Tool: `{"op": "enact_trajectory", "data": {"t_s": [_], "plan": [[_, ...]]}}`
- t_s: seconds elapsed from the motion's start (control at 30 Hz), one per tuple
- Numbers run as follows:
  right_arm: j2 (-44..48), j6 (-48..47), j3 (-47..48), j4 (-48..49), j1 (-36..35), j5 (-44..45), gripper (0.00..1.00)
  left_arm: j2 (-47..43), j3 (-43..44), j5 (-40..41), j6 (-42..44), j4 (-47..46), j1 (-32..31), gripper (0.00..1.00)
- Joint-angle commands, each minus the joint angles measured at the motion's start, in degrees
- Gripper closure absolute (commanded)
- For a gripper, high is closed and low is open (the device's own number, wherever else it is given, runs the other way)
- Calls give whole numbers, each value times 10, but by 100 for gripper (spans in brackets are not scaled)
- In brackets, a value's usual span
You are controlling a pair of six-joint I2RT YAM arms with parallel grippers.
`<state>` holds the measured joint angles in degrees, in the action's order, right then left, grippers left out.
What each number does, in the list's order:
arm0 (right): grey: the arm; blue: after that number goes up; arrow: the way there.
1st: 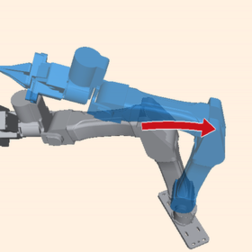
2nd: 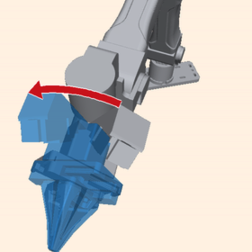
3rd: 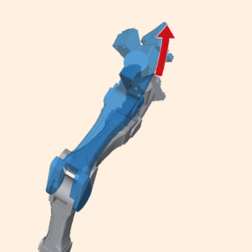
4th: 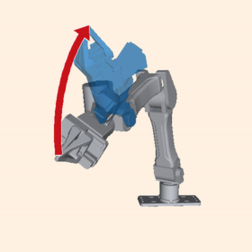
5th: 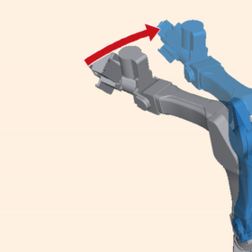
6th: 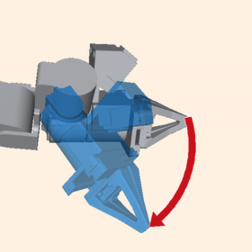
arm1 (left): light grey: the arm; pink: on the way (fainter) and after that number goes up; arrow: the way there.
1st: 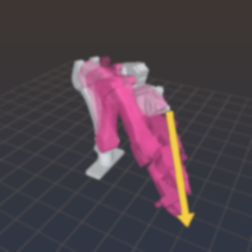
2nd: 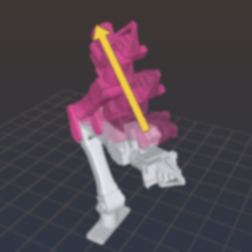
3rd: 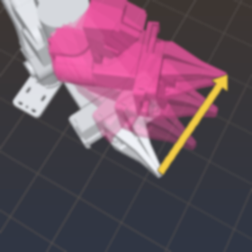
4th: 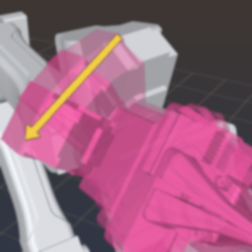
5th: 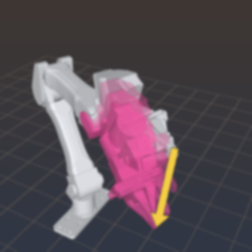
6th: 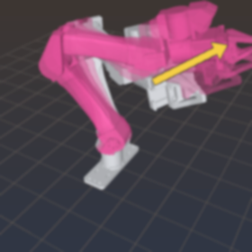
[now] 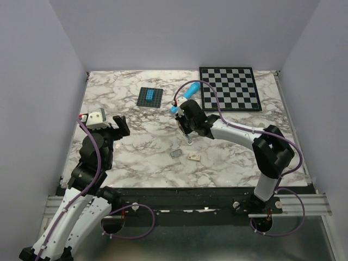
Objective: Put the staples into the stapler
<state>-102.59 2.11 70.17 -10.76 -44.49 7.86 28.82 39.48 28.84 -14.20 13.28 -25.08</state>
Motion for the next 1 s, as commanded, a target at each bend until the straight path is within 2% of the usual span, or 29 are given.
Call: {"op": "enact_trajectory", "data": {"t_s": [0.0,0.97], "plan": [[-17,-16,-15,39,4,-14,80,-3,-6,-9,0,-11,6,5],[-14,-32,-65,58,8,-10,80,0,-7,-18,0,-12,12,5]]}}
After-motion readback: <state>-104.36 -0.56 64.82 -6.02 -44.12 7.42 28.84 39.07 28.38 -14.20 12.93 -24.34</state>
